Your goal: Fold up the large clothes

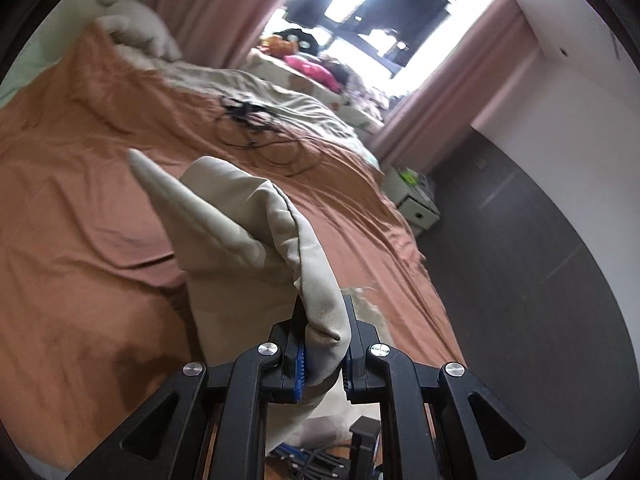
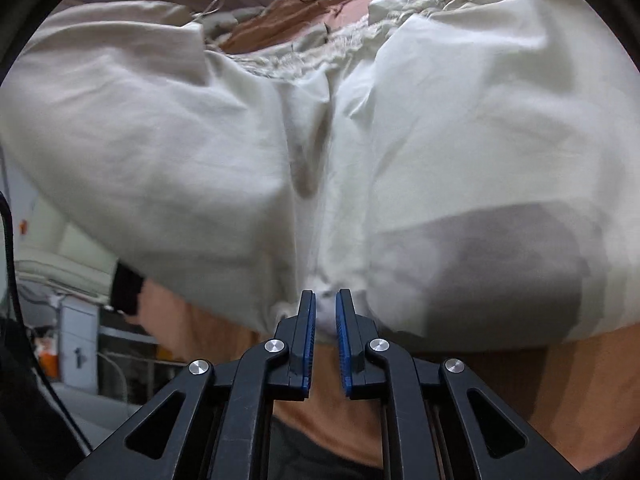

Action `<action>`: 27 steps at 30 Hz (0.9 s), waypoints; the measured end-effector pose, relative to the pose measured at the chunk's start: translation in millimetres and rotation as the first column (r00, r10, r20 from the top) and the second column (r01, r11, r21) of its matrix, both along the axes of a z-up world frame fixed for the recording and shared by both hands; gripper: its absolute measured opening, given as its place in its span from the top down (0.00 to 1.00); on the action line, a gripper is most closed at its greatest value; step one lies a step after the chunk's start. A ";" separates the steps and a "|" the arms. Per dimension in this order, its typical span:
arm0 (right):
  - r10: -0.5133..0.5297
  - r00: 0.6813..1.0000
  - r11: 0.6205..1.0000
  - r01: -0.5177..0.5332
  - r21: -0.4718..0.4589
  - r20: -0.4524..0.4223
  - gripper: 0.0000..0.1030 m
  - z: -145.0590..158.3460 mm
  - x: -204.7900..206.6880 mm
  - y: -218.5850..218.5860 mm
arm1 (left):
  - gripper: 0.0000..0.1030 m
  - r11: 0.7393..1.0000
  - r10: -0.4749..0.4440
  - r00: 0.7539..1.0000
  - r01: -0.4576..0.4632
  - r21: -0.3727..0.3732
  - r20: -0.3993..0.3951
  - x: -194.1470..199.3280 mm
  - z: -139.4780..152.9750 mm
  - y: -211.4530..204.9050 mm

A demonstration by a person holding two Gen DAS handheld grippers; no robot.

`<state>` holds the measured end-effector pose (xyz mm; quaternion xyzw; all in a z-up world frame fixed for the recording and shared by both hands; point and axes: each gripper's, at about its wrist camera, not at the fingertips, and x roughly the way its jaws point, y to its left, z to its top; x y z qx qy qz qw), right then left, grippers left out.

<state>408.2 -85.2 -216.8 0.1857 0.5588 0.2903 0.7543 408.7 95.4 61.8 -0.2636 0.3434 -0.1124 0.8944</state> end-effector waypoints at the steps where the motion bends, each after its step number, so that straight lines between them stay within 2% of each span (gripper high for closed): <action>1: -0.011 1.000 1.000 0.011 0.009 0.011 0.88 4.2 -1.1 -8.4 | 0.87 1.000 -0.020 1.000 0.020 0.008 0.002 7.1 3.0 -12.4; 6: -0.115 0.992 0.992 0.113 0.051 0.045 0.88 24.1 -3.4 -72.8 | 0.87 0.995 -0.093 0.996 0.093 0.026 -0.014 32.6 3.2 -58.6; 10: -0.225 0.972 0.972 0.219 0.080 0.067 0.88 38.1 -12.7 -129.0 | 0.87 0.986 -0.158 0.986 0.160 0.037 -0.046 57.5 -9.8 -108.9; 13: -0.313 0.947 0.947 0.306 0.094 0.075 0.88 45.7 -20.7 -173.4 | 0.87 0.974 -0.217 0.972 0.222 0.044 -0.089 77.6 -31.9 -152.0; 18: -0.418 0.906 0.908 0.412 0.078 0.074 0.88 45.8 -38.0 -232.9 | 0.87 0.938 -0.325 0.926 0.341 0.054 -0.192 104.1 -84.7 -234.1; 20: -0.443 0.894 0.896 0.439 0.069 0.067 0.87 43.0 -41.9 -247.7 | 0.87 0.922 -0.355 0.907 0.379 0.076 -0.226 106.6 -100.9 -259.8; 22: -0.467 0.882 0.884 0.464 0.061 0.057 0.82 39.3 -44.5 -258.2 | 0.87 0.909 -0.366 0.895 0.402 0.107 -0.253 106.8 -116.9 -282.4; 27: -0.483 0.875 0.875 0.481 0.053 0.039 0.80 34.4 -44.3 -267.0 | 0.87 0.888 -0.403 0.874 0.445 0.112 -0.272 97.9 -130.1 -303.3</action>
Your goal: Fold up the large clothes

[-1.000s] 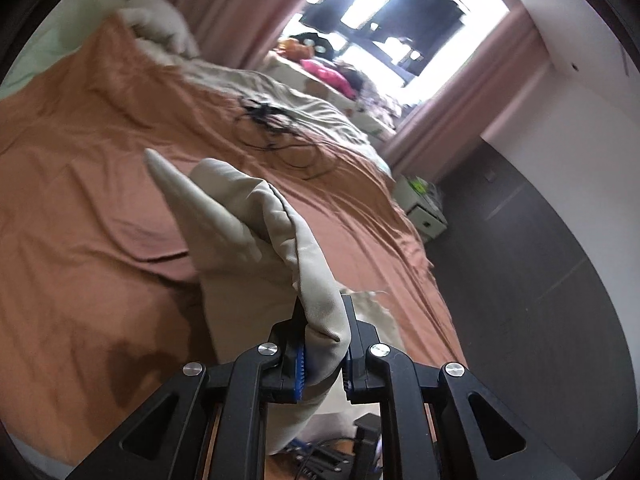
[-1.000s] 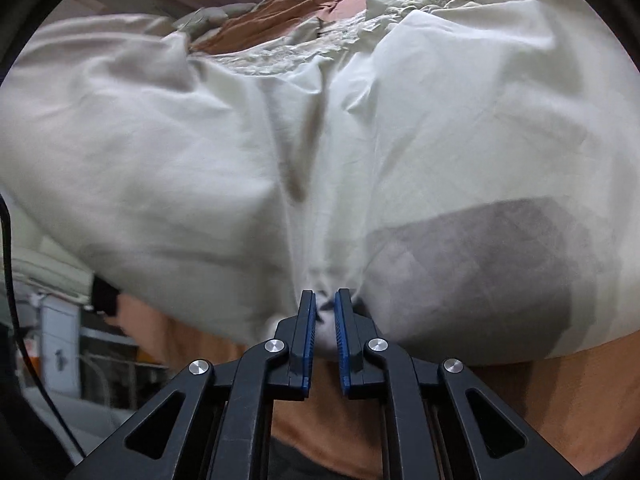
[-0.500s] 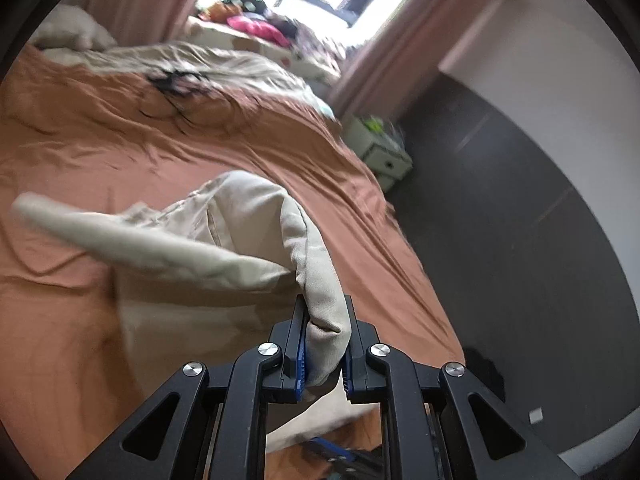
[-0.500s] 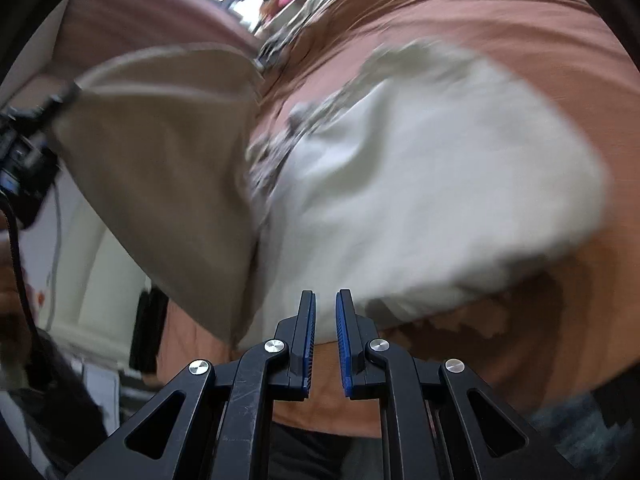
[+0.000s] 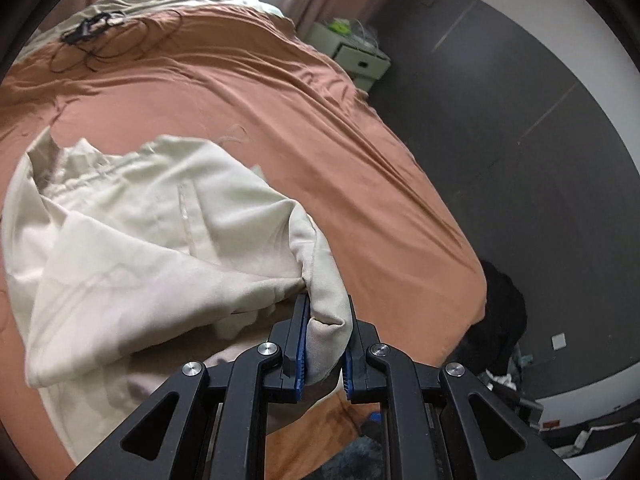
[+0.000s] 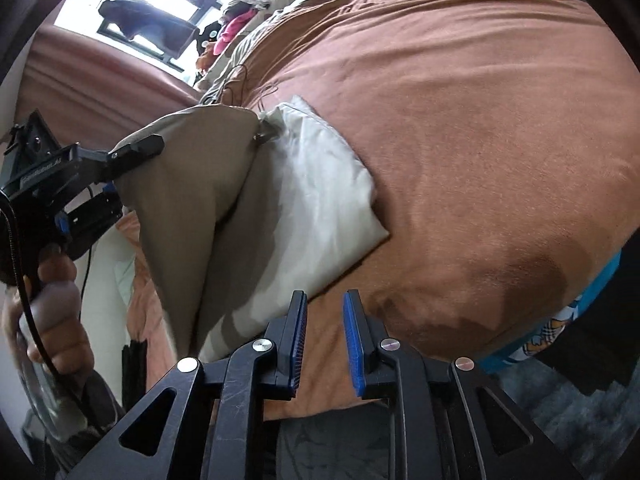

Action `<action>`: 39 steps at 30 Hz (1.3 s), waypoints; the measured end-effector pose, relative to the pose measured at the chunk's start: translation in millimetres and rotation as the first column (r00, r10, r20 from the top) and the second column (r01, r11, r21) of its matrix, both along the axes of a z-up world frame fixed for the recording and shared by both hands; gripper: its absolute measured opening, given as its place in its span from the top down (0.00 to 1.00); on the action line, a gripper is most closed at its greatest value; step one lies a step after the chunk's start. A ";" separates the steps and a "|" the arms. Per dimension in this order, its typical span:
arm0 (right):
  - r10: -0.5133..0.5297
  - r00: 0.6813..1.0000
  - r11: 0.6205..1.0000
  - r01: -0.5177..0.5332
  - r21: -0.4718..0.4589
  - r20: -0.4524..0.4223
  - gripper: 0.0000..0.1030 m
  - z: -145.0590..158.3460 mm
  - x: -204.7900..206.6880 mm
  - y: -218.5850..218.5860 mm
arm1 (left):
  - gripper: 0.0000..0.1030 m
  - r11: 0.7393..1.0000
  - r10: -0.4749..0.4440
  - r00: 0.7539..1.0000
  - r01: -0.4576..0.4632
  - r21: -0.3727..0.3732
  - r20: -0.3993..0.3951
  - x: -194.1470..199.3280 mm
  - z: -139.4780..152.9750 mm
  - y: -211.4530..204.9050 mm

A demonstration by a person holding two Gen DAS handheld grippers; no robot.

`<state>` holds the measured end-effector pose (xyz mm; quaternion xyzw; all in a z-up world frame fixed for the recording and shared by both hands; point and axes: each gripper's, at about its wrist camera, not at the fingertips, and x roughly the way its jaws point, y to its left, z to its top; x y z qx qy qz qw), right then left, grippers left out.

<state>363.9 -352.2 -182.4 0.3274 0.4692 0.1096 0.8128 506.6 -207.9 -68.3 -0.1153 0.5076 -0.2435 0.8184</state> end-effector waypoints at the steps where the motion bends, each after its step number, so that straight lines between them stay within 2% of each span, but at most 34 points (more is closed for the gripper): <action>1: 0.002 1.000 1.000 -0.002 0.001 -0.002 0.80 -0.4 -2.1 -3.6 | 0.87 1.000 -0.013 1.000 0.013 -0.002 -0.005 -1.6 -1.9 -1.4; 2: 0.004 1.000 1.000 -0.004 0.003 -0.006 0.76 -1.2 -1.0 -3.3 | 0.86 0.999 -0.036 0.999 0.036 0.002 -0.013 -3.7 -6.2 -5.5; 3: 0.003 1.000 1.000 -0.003 0.007 -0.010 0.63 -1.4 -0.6 -2.7 | 0.85 0.998 -0.054 0.998 0.054 0.011 -0.023 -6.7 -11.0 -10.6; 5: -0.002 1.000 1.000 0.002 0.008 -0.009 0.44 0.4 2.1 2.0 | 0.72 0.995 -0.092 0.993 0.095 0.035 -0.071 -7.1 -21.7 -17.9; 6: 0.000 1.000 1.000 0.000 0.009 0.000 0.41 1.7 3.0 3.5 | 0.67 0.994 -0.105 0.990 0.108 0.026 -0.096 -6.5 -26.3 -17.3; 8: 0.016 1.000 1.000 -0.016 0.020 0.017 0.41 5.5 6.8 6.6 | 0.50 0.994 -0.110 0.988 0.108 -0.018 -0.106 -6.9 -26.1 -7.3; 9: 0.023 0.999 0.999 -0.024 0.025 0.023 0.40 4.9 9.0 5.5 | 0.46 0.994 -0.105 0.990 0.103 -0.027 -0.094 -8.4 -22.2 -2.1; 11: 0.042 0.998 0.999 -0.043 0.029 0.038 0.36 6.4 15.7 11.0 | 0.28 0.996 -0.081 0.996 0.079 -0.037 -0.043 -12.6 -8.7 17.7; 15: 0.079 0.996 0.996 -0.081 0.029 0.036 0.34 0.9 39.5 23.0 | 0.24 0.999 0.013 1.000 -0.013 -0.032 0.018 -18.9 8.7 66.4; 21: 0.102 0.995 0.994 -0.102 0.046 0.018 0.34 -12.4 77.7 34.4 | 0.24 0.980 0.197 0.980 -0.197 0.035 0.013 -22.5 5.3 149.3; 23: 0.097 0.995 0.995 -0.098 0.037 0.020 0.38 -13.6 88.7 36.6 | 0.24 0.967 0.251 0.968 -0.251 0.046 0.001 -25.8 -0.9 174.9; 24: 0.097 0.995 0.995 -0.098 0.034 0.023 0.53 -14.5 86.5 35.4 | 0.24 0.962 0.269 0.963 -0.268 0.051 -0.004 -27.4 -4.0 183.4; 26: 0.096 0.995 0.995 -0.096 0.038 0.014 0.77 -17.2 92.6 34.0 | 0.24 0.951 0.304 0.952 -0.302 0.070 -0.015 -29.2 -12.5 198.9; 27: 0.093 0.995 0.994 -0.094 0.052 0.021 0.82 -17.0 93.1 31.1 | 0.24 0.944 0.322 0.947 -0.319 0.087 -0.018 -30.5 -18.1 206.5; 30: 0.100 0.991 0.994 -0.104 0.040 0.092 0.89 -1.8 83.4 26.0 | 0.24 0.931 0.351 0.936 -0.345 0.121 -0.030 -34.3 -36.2 221.5; 33: 0.097 0.987 0.995 -0.101 0.025 0.128 0.91 10.0 67.6 21.3 | 0.24 0.921 0.376 0.924 -0.365 0.132 -0.066 -38.3 -58.0 231.2; 37: 0.069 0.989 0.998 -0.069 -0.003 0.129 0.91 8.7 50.2 10.5 | 0.25 0.918 0.387 0.917 -0.373 0.138 -0.094 -43.4 -82.6 232.7; 39: 0.053 0.992 0.999 -0.052 -0.008 0.112 0.91 2.5 45.3 5.1 | 0.31 0.920 0.382 0.918 -0.368 0.132 -0.107 -46.5 -90.3 231.2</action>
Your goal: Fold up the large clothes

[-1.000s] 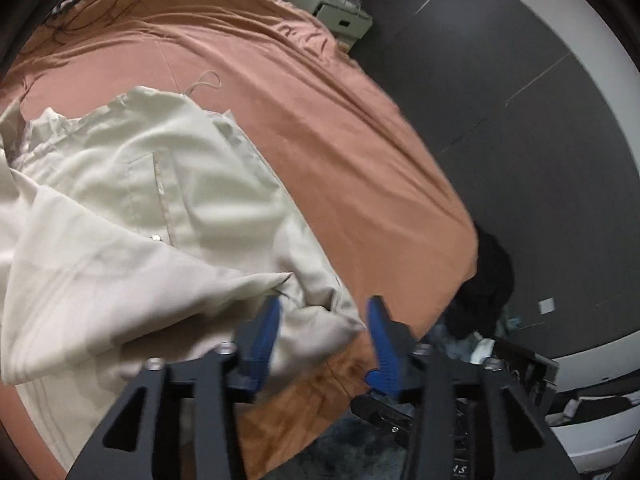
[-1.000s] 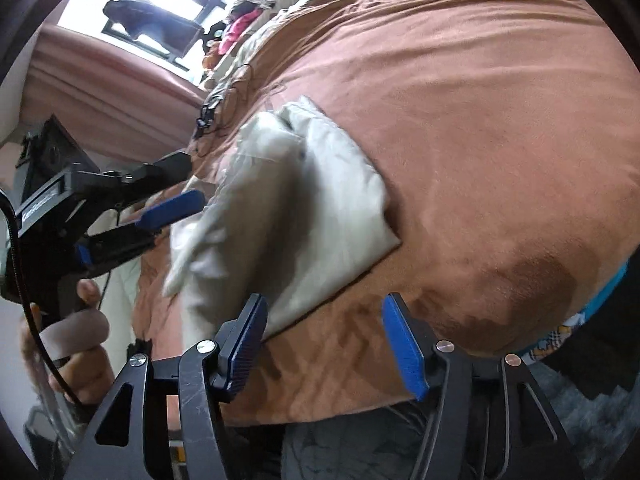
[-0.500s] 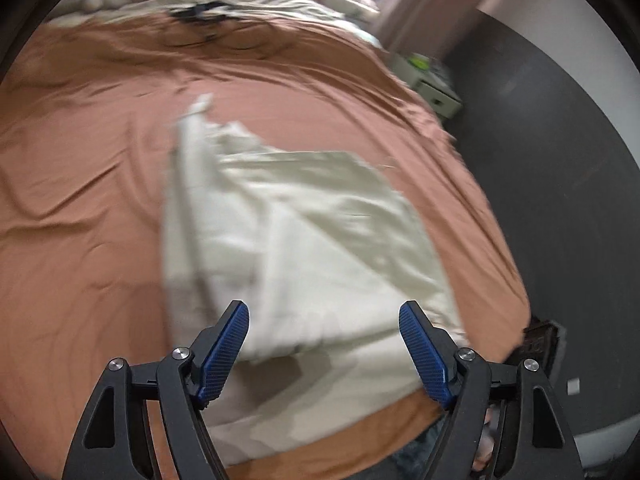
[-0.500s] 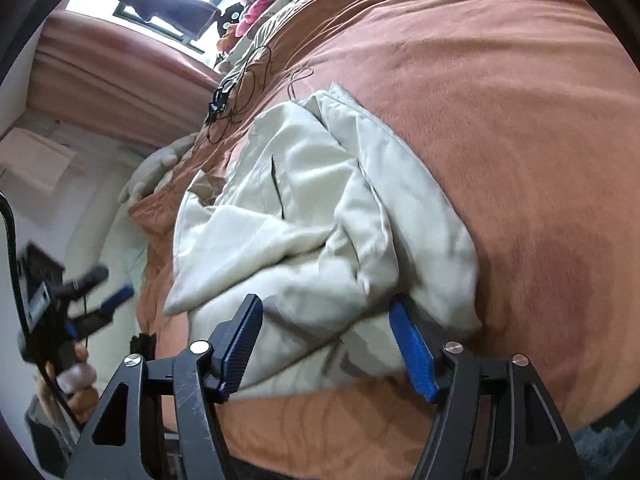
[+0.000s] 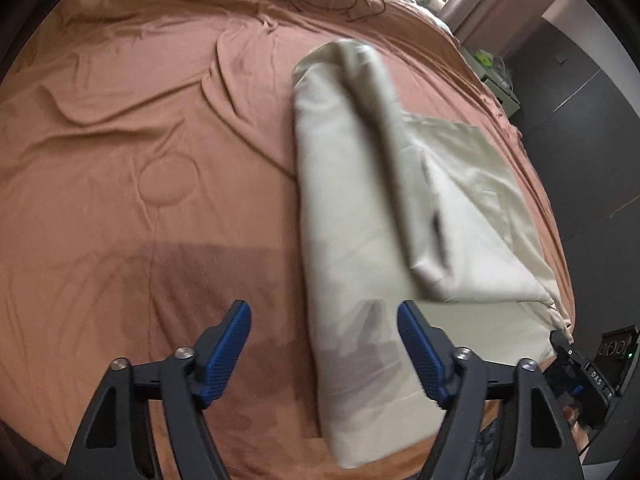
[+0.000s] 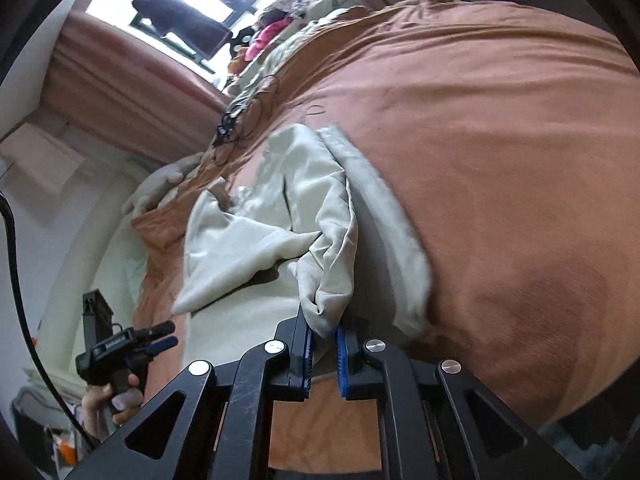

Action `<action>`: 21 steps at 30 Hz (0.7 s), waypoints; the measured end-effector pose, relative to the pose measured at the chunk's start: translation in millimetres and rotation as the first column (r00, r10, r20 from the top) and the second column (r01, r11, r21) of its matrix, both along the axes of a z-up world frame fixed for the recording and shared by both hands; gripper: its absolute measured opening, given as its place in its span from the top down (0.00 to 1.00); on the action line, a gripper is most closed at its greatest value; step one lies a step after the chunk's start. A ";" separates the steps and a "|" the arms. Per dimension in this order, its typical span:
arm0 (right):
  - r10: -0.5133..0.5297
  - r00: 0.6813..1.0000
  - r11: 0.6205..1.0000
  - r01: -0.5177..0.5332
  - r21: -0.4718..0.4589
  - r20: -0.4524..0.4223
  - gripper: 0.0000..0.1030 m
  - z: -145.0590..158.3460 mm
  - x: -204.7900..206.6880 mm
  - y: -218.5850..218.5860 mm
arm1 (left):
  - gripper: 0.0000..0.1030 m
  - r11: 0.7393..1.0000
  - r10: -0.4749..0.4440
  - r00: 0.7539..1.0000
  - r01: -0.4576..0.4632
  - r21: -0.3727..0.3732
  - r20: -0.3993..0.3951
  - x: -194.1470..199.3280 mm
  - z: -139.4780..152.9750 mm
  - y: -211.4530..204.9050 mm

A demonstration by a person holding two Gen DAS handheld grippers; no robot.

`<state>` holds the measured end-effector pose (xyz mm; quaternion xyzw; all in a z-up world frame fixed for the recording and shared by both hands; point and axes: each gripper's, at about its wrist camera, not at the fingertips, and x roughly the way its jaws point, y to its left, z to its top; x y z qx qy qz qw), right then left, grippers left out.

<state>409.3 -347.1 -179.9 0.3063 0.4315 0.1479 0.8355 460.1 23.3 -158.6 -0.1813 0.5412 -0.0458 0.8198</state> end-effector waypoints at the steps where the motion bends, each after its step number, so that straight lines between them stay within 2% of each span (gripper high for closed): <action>1: 0.003 1.000 1.000 -0.003 0.000 -0.018 0.91 -4.7 -0.1 -1.6 | 0.36 1.000 -0.008 1.000 0.008 -0.007 -0.009 -0.8 -5.1 -2.6; 4: 0.003 0.995 1.000 -0.004 -0.010 -0.103 0.88 -18.1 2.3 -5.8 | 0.48 0.999 -0.031 0.999 0.030 -0.041 -0.028 -1.6 -16.8 -7.9; 9: -0.020 0.999 0.981 0.015 -0.192 -0.026 0.52 19.8 -2.1 -1.5 | 0.56 0.994 -0.046 0.999 0.044 -0.100 -0.018 -4.5 -22.1 -9.3; 11: 0.021 1.000 0.976 -0.020 -0.216 0.001 0.46 35.0 1.7 2.7 | 0.57 0.992 -0.041 0.999 0.039 -0.117 -0.016 -4.3 -22.4 -7.4; 15: 0.136 0.990 0.953 -0.124 -0.277 0.024 0.45 55.7 18.2 32.3 | 0.58 0.989 -0.032 0.999 0.031 -0.146 -0.005 -9.5 -19.4 -5.6; 19: 0.229 0.973 0.920 -0.207 -0.334 0.028 0.44 58.7 32.2 72.8 | 0.61 0.986 -0.029 1.000 0.030 -0.164 0.010 -17.3 -15.2 0.2; 21: 0.265 0.964 0.904 -0.241 -0.354 0.020 0.40 55.8 38.0 91.9 | 0.61 0.985 -0.023 1.000 0.026 -0.168 0.018 -20.7 -12.5 7.0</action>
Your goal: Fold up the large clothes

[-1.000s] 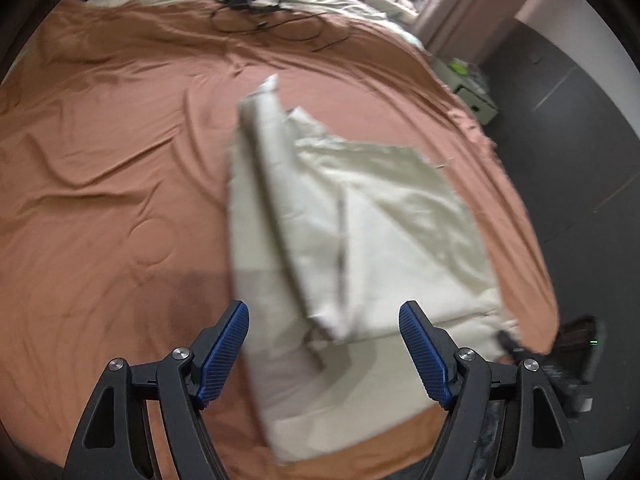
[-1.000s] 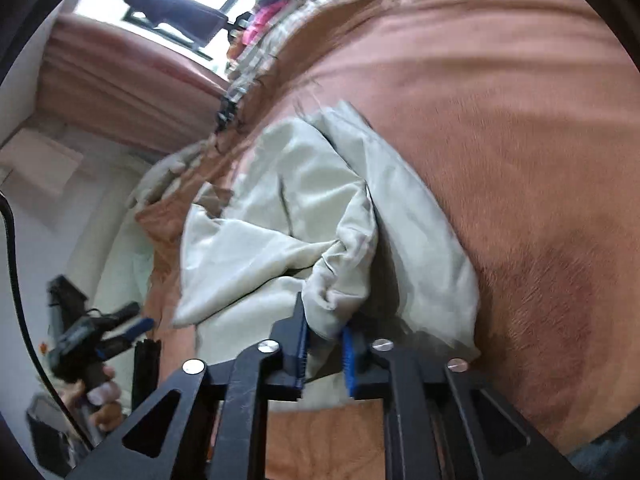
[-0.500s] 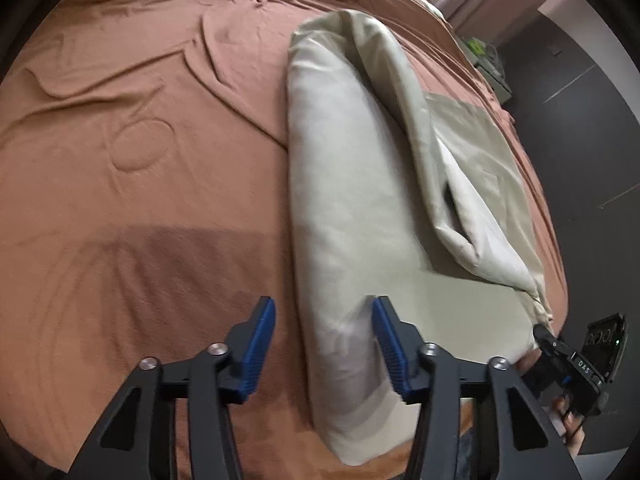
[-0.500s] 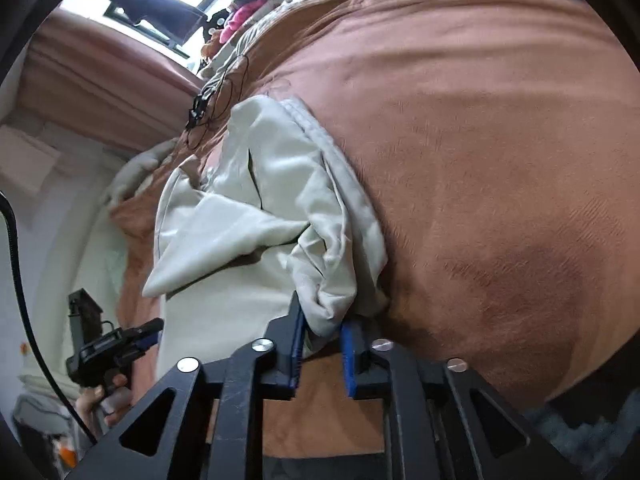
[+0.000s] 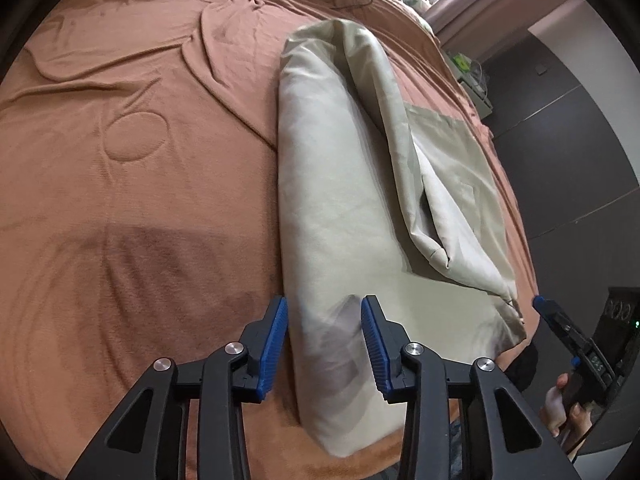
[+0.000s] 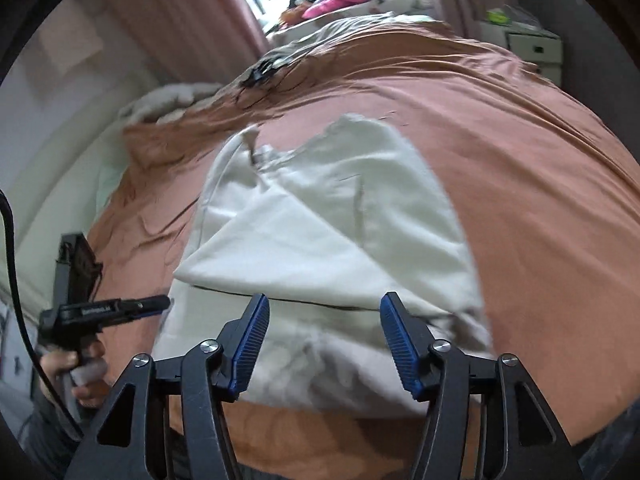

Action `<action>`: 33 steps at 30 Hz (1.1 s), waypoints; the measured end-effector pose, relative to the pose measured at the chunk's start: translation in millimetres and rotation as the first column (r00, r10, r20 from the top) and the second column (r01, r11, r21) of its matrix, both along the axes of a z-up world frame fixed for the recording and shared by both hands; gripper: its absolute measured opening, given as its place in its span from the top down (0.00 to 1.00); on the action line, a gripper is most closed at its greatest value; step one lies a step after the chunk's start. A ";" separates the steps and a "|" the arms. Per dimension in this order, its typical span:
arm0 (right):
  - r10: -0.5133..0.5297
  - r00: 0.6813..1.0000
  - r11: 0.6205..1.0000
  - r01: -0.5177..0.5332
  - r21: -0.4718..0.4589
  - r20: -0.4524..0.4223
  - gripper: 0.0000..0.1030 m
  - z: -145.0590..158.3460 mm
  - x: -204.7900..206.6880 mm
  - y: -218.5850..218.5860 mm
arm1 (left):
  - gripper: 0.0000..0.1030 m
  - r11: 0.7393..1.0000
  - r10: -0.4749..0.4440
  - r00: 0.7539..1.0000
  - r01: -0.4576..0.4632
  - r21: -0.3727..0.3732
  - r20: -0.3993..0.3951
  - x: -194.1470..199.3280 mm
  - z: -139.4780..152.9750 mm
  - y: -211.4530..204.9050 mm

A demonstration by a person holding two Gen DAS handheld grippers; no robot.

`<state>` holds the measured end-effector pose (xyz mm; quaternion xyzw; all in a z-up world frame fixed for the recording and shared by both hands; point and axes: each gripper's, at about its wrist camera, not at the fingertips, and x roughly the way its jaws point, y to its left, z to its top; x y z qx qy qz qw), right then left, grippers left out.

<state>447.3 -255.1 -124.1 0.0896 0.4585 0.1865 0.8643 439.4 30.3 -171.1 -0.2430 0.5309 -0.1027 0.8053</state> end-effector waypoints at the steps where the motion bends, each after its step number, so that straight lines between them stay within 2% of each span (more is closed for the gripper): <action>1: 0.019 1.000 1.000 -0.019 -0.008 -0.004 0.39 -1.6 2.5 8.5 | 0.61 1.000 0.005 1.000 -0.005 -0.001 0.003 -1.5 1.1 4.6; 4: 0.097 0.995 0.993 -0.098 -0.060 -0.010 0.38 -8.9 8.0 43.1 | 0.61 0.999 0.031 0.999 -0.031 -0.013 0.010 -5.2 4.0 22.8; 8: 0.188 0.982 0.974 -0.189 -0.124 -0.022 0.30 -19.9 11.0 83.2 | 0.61 0.998 0.062 0.998 -0.062 -0.014 0.012 -12.1 4.5 43.2; 14: 0.238 0.971 0.936 -0.239 -0.259 -0.034 0.30 -44.2 26.4 118.4 | 0.61 0.995 0.102 0.995 -0.102 -0.020 -0.010 -22.3 -3.9 69.5; 16: 0.221 0.975 0.940 -0.221 -0.259 -0.028 0.50 -44.9 34.7 114.2 | 0.61 0.994 0.108 0.994 -0.108 -0.018 -0.013 -22.0 -4.1 73.0; 17: 0.223 0.974 0.945 -0.224 -0.236 -0.032 0.79 -42.3 40.4 110.5 | 0.61 0.994 0.110 0.994 -0.110 -0.016 -0.014 -22.2 -4.3 75.0; 18: 0.224 0.974 0.949 -0.226 -0.221 -0.036 0.88 -39.7 43.9 108.4 | 0.61 0.994 0.111 0.994 -0.111 -0.015 -0.014 -22.2 -4.0 75.5; 21: 0.206 0.979 0.959 -0.202 -0.199 0.000 0.94 -20.4 54.1 99.1 | 0.61 0.993 0.118 0.993 -0.118 -0.017 -0.015 -18.2 -3.5 76.2; 28: 0.106 0.992 0.980 -0.092 -0.174 0.075 0.95 23.8 86.0 57.9 | 0.61 0.994 0.102 0.995 -0.102 -0.031 -0.011 -7.3 -3.4 67.6; 31: -0.009 0.997 0.987 0.021 -0.162 0.073 0.94 30.9 109.1 27.0 | 0.61 0.995 0.090 0.996 -0.091 -0.031 -0.016 0.6 -5.5 60.1; 32: -0.064 0.996 0.984 0.074 -0.164 0.067 0.92 31.8 116.4 15.3 | 0.61 0.996 0.085 0.996 -0.085 -0.027 -0.018 3.2 -6.1 57.6; 33: -0.120 0.991 0.977 0.129 -0.167 0.063 0.85 31.9 121.8 2.9 | 0.61 0.996 0.082 0.996 -0.082 -0.024 -0.018 4.8 -6.2 56.0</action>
